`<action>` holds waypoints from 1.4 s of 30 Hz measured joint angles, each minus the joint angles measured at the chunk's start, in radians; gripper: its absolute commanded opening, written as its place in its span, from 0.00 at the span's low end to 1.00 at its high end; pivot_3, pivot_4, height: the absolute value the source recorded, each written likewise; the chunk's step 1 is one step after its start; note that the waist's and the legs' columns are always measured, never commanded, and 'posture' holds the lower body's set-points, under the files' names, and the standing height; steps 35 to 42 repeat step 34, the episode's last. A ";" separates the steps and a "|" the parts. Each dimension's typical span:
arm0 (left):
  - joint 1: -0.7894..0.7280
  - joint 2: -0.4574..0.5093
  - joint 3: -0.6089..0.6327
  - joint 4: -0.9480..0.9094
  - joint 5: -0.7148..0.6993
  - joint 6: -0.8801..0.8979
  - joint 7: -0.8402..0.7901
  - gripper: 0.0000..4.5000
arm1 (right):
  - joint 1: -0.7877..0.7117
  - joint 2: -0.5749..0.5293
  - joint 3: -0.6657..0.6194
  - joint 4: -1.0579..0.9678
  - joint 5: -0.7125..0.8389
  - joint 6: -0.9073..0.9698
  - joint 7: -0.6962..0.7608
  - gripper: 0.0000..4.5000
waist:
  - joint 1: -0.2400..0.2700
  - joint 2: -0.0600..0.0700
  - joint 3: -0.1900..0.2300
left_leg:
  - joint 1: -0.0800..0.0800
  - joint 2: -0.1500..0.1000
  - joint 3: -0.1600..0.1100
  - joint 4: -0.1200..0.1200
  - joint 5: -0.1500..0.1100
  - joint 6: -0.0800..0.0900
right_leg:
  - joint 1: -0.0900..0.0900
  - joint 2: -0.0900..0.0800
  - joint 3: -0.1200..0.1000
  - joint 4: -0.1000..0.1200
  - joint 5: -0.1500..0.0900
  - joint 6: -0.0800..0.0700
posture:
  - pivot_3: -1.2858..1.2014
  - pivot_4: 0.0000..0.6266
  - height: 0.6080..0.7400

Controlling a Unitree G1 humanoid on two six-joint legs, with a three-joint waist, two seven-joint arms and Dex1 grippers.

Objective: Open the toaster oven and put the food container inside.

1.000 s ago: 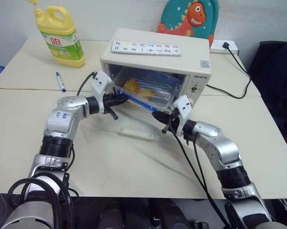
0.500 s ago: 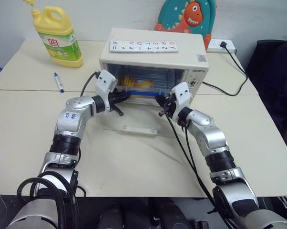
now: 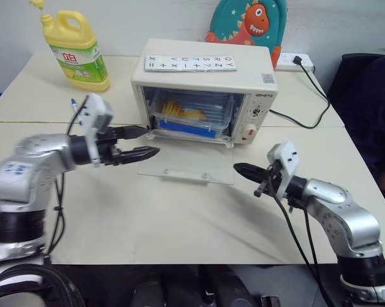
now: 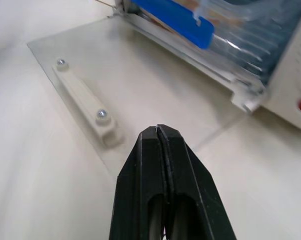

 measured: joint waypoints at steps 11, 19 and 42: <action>-0.018 0.180 0.114 -0.066 -0.139 0.038 -0.089 1.00 | 0.039 0.105 0.101 0.135 -0.071 -0.073 -0.023 0.00 | -0.001 0.000 0.000 | 0.002 0.000 0.000 -0.001 -0.003 0.004 | 0.002 0.001 0.000 -0.002 -0.001 -0.001 | 0.52 0.24 1.00; -0.012 0.194 0.113 -0.018 -0.126 0.002 -0.081 1.00 | -0.130 0.122 0.041 0.126 0.085 -0.015 0.027 0.51 | 0.001 0.003 0.002 | 0.001 0.000 0.000 -0.001 -0.003 0.004 | 0.001 0.001 -0.001 -0.002 -0.001 -0.001 | 0.52 0.24 1.00; 0.023 0.317 0.151 0.249 -0.011 -0.144 -0.158 1.00 | -0.202 -0.405 -0.285 0.103 0.337 0.175 0.316 0.99 | 0.000 0.004 0.003 | 0.000 0.001 0.001 -0.002 -0.005 0.008 | 0.002 0.001 -0.001 -0.009 0.000 0.000 | 0.52 0.24 1.00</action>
